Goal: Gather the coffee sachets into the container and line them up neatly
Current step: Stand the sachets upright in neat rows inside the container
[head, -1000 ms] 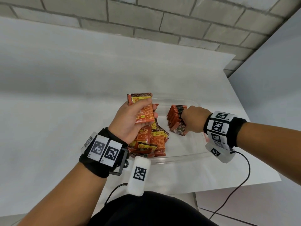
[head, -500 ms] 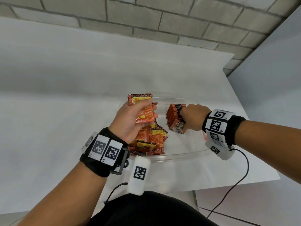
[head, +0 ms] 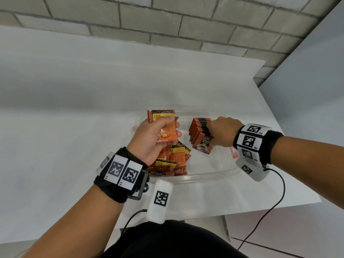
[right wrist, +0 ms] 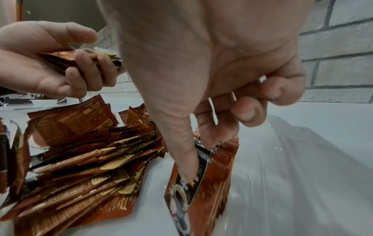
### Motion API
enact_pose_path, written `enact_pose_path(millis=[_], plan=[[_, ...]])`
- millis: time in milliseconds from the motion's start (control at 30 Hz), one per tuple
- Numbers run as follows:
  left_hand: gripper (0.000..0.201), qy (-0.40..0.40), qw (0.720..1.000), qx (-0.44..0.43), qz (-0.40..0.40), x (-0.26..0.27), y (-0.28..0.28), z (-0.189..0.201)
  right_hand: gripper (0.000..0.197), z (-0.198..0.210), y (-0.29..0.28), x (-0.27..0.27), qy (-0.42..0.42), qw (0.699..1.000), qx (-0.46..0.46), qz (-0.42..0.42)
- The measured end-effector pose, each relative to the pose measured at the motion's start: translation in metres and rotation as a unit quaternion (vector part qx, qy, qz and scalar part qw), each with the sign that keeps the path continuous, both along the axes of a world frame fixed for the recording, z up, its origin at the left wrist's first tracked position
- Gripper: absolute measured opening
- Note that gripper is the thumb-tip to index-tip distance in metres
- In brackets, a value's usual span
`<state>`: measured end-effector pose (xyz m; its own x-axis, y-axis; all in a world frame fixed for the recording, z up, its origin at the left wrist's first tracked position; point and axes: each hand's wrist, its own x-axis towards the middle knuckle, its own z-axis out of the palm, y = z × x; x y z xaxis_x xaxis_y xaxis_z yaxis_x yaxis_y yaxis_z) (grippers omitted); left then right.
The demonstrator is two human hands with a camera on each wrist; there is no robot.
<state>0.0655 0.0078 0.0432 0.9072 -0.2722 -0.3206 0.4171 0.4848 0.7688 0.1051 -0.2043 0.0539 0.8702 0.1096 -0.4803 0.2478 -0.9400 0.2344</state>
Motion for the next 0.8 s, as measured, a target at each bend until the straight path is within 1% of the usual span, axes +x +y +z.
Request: enact_pose_path(millis=[67, 200, 267, 300, 333, 400, 467, 500, 567, 600, 633, 667, 733, 767, 800], plan=[[0.011, 0.013, 1.000, -0.007, 0.005, 0.000, -0.001, -0.001, 0.025, 0.002, -0.002, 0.002, -0.007, 1.000, 0.018, -0.003], [0.019, 0.029, 0.999, -0.021, -0.010, 0.001, -0.004, -0.002, 0.024, 0.011, -0.010, 0.007, -0.039, 0.997, 0.059, -0.040], [0.017, 0.035, 0.999, -0.018, -0.022, 0.002, -0.005, -0.003, 0.024, 0.020, -0.015, 0.008, -0.065, 0.988, 0.120, -0.068], [0.016, 0.033, 0.999, -0.013, -0.028, 0.002, -0.006, -0.003, 0.022, 0.026, -0.016, 0.007, -0.080, 0.977, 0.179, -0.080], [0.015, 0.028, 0.999, -0.003, -0.036, 0.002, -0.008, -0.002, 0.020, 0.032, -0.015, 0.004, -0.094, 0.959, 0.250, -0.090], [0.015, 0.006, 0.998, 0.020, -0.061, 0.000, -0.011, -0.001, 0.017, 0.043, -0.007, -0.008, -0.102, 0.913, 0.381, -0.100], [0.018, -0.019, 0.995, 0.036, -0.090, -0.001, -0.016, 0.001, 0.020, 0.048, 0.004, -0.021, -0.077, 0.880, 0.458, -0.099], [0.018, -0.029, 0.994, 0.041, -0.099, -0.002, -0.018, 0.002, 0.023, 0.048, 0.008, -0.026, -0.063, 0.872, 0.476, -0.092], [0.016, -0.040, 0.993, 0.052, -0.103, -0.003, -0.020, 0.004, 0.027, 0.044, 0.012, -0.032, -0.053, 0.869, 0.487, -0.073], [0.014, -0.042, 0.992, 0.058, -0.102, -0.004, -0.021, 0.005, 0.026, 0.042, 0.013, -0.033, -0.054, 0.865, 0.493, -0.071], [0.012, -0.043, 0.992, 0.059, -0.099, -0.004, -0.021, 0.006, 0.023, 0.042, 0.013, -0.033, -0.059, 0.857, 0.506, -0.075], [0.014, -0.044, 0.993, 0.057, -0.094, -0.004, -0.021, 0.007, 0.018, 0.042, 0.013, -0.033, -0.067, 0.845, 0.524, -0.082], [0.032, -0.041, 0.995, 0.047, -0.080, -0.003, -0.021, 0.008, 0.014, 0.041, 0.012, -0.034, -0.114, 0.818, 0.557, -0.084], [0.042, -0.033, 0.996, 0.041, -0.069, -0.002, -0.020, 0.009, 0.016, 0.041, 0.012, -0.035, -0.154, 0.810, 0.561, -0.077], [0.048, -0.023, 0.998, 0.029, -0.055, 0.000, -0.019, 0.009, 0.019, 0.040, 0.012, -0.036, -0.194, 0.807, 0.554, -0.063]])
